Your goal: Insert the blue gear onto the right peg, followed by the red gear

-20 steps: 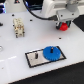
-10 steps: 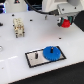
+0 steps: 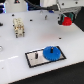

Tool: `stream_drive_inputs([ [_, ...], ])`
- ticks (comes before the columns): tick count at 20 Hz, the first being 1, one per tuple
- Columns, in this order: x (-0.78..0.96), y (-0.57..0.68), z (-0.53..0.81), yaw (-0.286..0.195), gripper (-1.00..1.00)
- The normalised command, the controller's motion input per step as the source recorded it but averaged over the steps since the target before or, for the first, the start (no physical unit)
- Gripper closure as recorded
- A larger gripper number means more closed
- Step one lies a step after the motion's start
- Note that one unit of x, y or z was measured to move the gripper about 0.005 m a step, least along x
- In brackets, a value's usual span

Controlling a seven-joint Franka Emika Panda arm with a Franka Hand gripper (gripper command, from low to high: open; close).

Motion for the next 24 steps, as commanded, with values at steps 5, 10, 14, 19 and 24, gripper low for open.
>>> stream_drive_inputs([
  [5, 0.64, -0.22, 0.43, 0.000, 1.00],
  [10, 0.66, -0.25, 0.36, 0.000, 1.00],
  [14, 0.69, -0.27, 0.31, 0.000, 1.00],
  [19, 0.73, -0.30, 0.22, 0.000, 1.00],
  [24, 0.76, -0.31, 0.14, 0.000, 1.00],
])
